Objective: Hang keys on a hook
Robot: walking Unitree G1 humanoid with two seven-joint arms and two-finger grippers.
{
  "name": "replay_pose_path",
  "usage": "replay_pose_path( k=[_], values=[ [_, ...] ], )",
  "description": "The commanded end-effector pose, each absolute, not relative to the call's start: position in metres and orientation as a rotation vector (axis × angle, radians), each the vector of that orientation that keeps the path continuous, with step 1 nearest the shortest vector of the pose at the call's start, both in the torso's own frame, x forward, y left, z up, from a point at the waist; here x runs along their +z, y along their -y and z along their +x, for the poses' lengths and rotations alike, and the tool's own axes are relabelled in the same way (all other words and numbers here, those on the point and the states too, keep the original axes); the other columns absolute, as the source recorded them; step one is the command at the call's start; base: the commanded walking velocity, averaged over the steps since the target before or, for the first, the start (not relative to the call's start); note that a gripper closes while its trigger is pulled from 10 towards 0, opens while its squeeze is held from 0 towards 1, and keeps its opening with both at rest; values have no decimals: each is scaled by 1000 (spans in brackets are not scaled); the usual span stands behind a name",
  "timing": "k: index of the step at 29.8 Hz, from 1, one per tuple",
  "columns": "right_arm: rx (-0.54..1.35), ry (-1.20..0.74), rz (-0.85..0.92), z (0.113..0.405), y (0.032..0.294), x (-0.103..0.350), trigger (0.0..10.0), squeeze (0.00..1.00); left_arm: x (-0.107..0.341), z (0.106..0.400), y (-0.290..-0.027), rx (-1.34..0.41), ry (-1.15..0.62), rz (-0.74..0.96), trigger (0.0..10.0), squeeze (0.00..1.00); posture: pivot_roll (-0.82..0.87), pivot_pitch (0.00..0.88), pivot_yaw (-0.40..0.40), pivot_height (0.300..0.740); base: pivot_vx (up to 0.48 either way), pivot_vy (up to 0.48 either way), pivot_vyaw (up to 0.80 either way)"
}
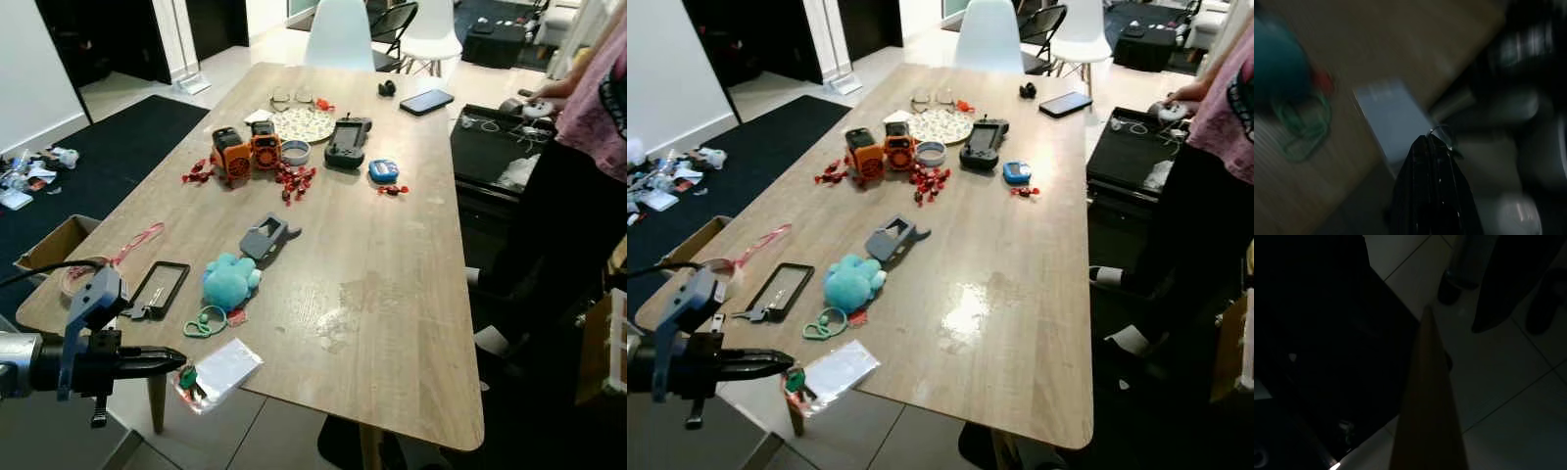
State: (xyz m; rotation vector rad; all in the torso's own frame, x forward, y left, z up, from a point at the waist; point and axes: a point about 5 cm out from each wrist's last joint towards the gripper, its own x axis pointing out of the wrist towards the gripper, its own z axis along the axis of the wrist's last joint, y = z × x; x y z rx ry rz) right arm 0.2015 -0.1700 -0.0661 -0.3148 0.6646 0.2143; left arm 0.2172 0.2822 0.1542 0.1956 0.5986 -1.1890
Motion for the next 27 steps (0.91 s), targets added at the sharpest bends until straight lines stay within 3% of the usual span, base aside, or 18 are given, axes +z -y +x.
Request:
replay_pose_path(
  k=[1, 6, 11, 13, 17, 21, 27],
  values=[
    [216, -685, -309, 196, 170, -70, 10000, 0, 151, 213, -290, -1182, -671, 242, 0, 0, 33, 81, 11, 740, 0, 0, 0],
    [215, -684, -308, 196, 170, -69, 10000, 0, 131, 205, -308, -1131, -836, 381, 0, 0, 34, 80, 14, 740, 0, 0, 0],
    [215, -684, -308, 196, 170, -69, 10000, 0, 126, 205, -309, -1110, -847, 402, 0, 0, 34, 79, 14, 740, 0, 0, 0],
    [213, -684, -306, 196, 169, -69, 10000, 0, 102, 202, -314, -1073, -875, 509, 0, 0, 32, 76, 17, 740, 0, 0, 0],
    [212, -684, -306, 196, 169, -69, 10000, 0, 84, 200, -315, -1021, -873, 536, 0, 0, 31, 74, 18, 740, 0, 0, 0],
    [213, -684, -306, 196, 169, -69, 10000, 0, 72, 200, -315, -964, -852, 515, 0, 0, 31, 72, 17, 740, 0, 0, 0],
    [214, -685, -306, 195, 169, -70, 10000, 0, 44, 194, -305, -818, -751, 227, 0, 0, 30, 70, 17, 740, 0, 0, 0]
  ],
)
